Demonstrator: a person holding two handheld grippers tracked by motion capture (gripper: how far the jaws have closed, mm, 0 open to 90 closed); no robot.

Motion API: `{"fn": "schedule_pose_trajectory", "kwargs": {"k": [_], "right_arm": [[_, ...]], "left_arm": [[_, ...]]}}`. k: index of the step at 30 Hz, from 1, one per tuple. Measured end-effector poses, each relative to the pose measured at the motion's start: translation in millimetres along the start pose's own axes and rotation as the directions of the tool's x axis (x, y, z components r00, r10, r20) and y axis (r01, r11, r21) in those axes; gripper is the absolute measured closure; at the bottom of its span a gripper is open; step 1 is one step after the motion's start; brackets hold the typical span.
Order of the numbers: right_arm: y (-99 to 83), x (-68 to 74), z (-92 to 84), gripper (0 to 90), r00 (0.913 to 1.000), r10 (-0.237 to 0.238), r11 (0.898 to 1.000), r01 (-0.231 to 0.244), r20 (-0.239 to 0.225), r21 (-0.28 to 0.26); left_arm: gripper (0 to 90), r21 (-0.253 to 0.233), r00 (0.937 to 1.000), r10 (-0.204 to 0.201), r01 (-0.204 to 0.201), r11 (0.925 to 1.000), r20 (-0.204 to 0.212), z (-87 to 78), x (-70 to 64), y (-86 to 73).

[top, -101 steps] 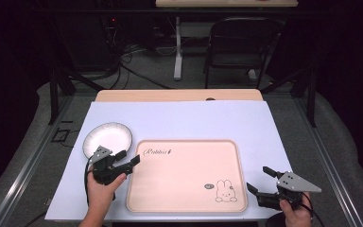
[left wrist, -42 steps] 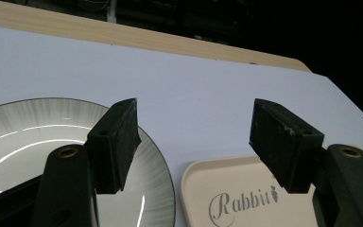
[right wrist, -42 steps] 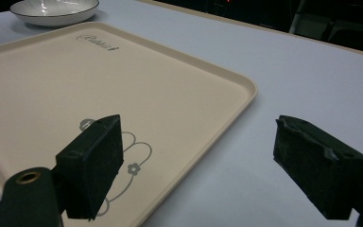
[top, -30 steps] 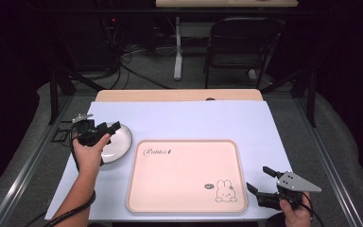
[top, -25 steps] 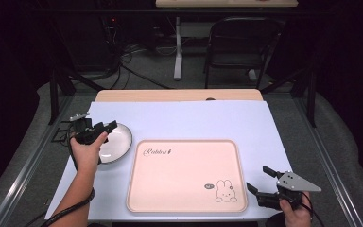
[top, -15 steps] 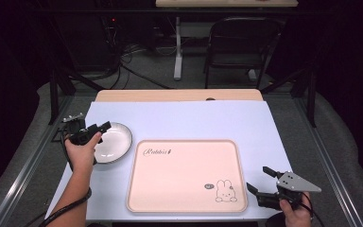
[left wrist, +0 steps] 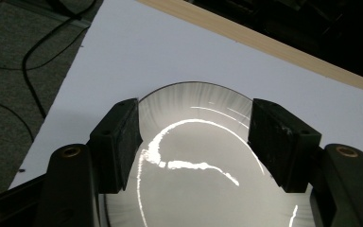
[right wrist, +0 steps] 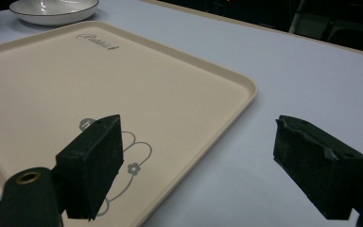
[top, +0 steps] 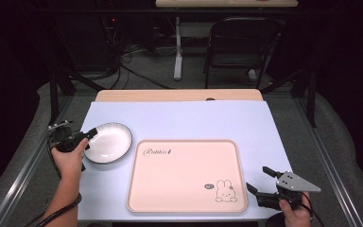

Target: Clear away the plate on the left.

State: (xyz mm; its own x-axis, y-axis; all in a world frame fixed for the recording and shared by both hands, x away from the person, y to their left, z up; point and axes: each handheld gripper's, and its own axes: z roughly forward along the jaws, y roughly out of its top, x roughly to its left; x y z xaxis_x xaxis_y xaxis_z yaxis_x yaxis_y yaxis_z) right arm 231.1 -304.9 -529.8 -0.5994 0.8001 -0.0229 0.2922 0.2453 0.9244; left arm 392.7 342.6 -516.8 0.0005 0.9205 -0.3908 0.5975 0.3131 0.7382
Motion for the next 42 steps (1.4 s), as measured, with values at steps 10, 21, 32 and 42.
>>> {"fn": "schedule_pose_trajectory", "kwargs": {"k": [10,21,32,42], "right_arm": [[-0.1,-0.6,-0.3,15.9,1.0000,0.002,1.000,-0.002,0.002,-0.002],[-0.2,-1.2,-0.2,15.9,1.0000,0.008,1.000,-0.008,0.002,-0.001],[-0.2,-1.1,0.1,15.9,1.0000,0.008,1.000,-0.008,0.002,0.001],[-0.2,-1.1,0.3,15.9,1.0000,0.007,1.000,-0.007,0.001,0.003]], "left_arm": [[34.6,0.009,0.9994,-0.028,0.028,0.9996,-0.020,0.9,14.9,-8.7],[36.3,0.021,0.9957,-0.090,0.090,0.9957,-0.020,7.5,31.5,-25.0],[41.2,0.033,0.9913,-0.132,0.132,0.9907,-0.003,11.2,38.6,-34.9],[48.1,0.055,0.9867,-0.159,0.157,0.9861,0.035,17.9,32.9,-37.8]]}}
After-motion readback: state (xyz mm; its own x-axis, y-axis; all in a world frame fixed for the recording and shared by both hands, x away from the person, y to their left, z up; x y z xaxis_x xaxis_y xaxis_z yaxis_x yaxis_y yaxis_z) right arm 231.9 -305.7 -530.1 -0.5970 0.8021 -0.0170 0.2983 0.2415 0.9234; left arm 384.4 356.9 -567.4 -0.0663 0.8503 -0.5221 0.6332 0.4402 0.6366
